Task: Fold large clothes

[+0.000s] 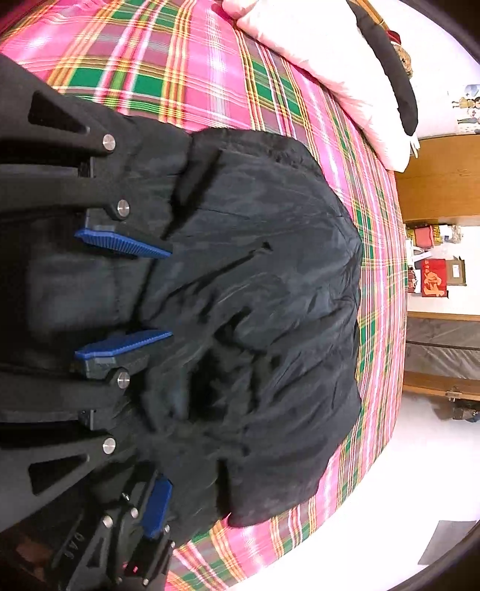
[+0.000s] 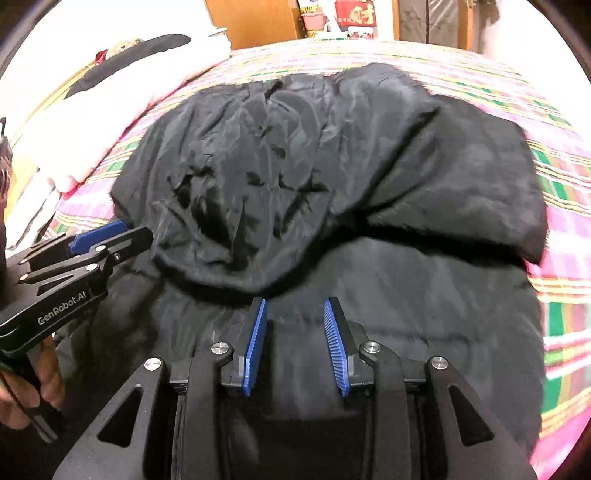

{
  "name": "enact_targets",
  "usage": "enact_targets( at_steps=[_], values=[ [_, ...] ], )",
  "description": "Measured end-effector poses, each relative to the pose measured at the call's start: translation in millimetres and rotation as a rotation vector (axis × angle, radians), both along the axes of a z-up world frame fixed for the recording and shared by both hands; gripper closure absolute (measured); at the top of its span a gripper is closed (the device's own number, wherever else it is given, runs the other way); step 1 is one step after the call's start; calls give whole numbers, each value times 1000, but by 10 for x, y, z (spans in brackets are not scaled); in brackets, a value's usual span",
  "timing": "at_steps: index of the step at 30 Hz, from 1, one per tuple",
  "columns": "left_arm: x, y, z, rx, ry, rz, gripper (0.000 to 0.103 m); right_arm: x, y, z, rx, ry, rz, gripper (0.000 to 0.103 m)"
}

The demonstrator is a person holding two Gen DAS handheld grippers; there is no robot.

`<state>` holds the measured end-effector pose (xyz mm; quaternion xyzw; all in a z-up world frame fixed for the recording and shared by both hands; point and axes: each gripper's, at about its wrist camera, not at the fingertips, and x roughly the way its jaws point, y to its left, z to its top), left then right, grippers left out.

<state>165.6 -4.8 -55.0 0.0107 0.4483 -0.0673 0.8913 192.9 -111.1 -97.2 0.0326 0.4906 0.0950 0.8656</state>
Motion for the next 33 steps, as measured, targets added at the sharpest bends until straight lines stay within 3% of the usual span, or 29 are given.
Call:
enact_targets(
  at_steps=[13, 16, 26, 31, 33],
  values=[
    [-1026, -9, 198, 27, -17, 4, 60, -1071, -563, 213, 16, -21, -108, 70],
    [-1184, 35, 209, 36, -14, 18, 60, -1241, -705, 202, 19, -21, -147, 56],
    [-1550, 407, 192, 80, -37, 105, 61, -1597, -1011, 134, 19, -24, -241, 51],
    [-1564, 733, 156, 53, -34, 201, 60, -1636, -1187, 45, 33, -1, -313, 51],
    [-1548, 865, 134, 43, -34, 241, 60, -1640, -1264, 1, 51, 17, -340, 45]
  ],
)
